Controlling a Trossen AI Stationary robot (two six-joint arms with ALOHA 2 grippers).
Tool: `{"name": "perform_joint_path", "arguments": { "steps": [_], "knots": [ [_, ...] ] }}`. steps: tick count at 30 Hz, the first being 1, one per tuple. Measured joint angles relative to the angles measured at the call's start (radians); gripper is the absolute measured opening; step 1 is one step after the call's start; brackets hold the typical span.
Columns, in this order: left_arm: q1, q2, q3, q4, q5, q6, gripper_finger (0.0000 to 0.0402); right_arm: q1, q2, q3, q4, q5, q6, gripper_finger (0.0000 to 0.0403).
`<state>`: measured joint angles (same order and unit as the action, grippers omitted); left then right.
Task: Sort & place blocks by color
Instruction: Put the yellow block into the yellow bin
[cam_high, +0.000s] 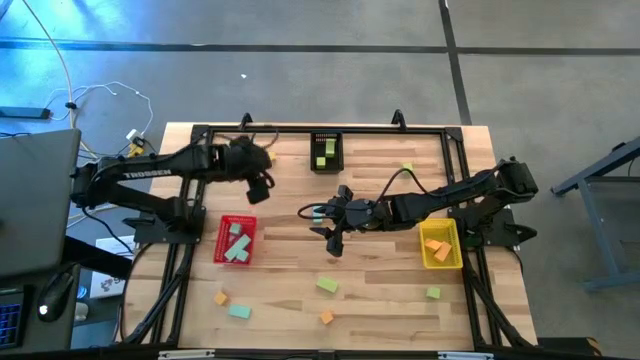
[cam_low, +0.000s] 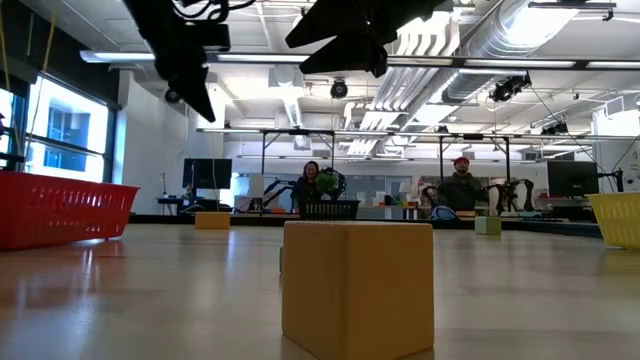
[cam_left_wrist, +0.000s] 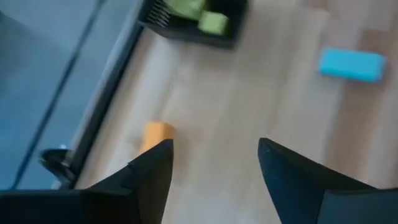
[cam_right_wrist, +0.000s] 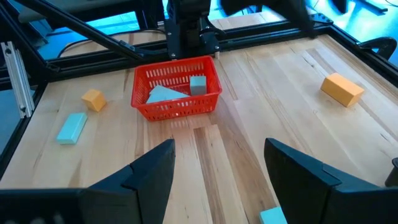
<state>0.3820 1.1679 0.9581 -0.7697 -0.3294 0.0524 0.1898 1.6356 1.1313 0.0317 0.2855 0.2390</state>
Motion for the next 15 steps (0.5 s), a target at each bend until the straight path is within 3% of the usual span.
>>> {"name": "perform_joint_path", "arguments": {
  "steps": [4,11,15],
  "knots": [
    [0.105,0.000,0.000,0.104,0.016,0.096,0.0239,0.000,0.000,0.000,-0.011,0.000,0.019,0.0233],
    [0.294,0.029,0.000,0.286,0.148,0.261,0.0243,0.000,0.000,0.000,-0.015,0.000,0.026,0.0233],
    [0.372,0.073,0.000,0.308,0.206,0.274,0.0243,0.000,0.001,0.000,-0.015,0.000,0.026,0.0233]
  ]
}}
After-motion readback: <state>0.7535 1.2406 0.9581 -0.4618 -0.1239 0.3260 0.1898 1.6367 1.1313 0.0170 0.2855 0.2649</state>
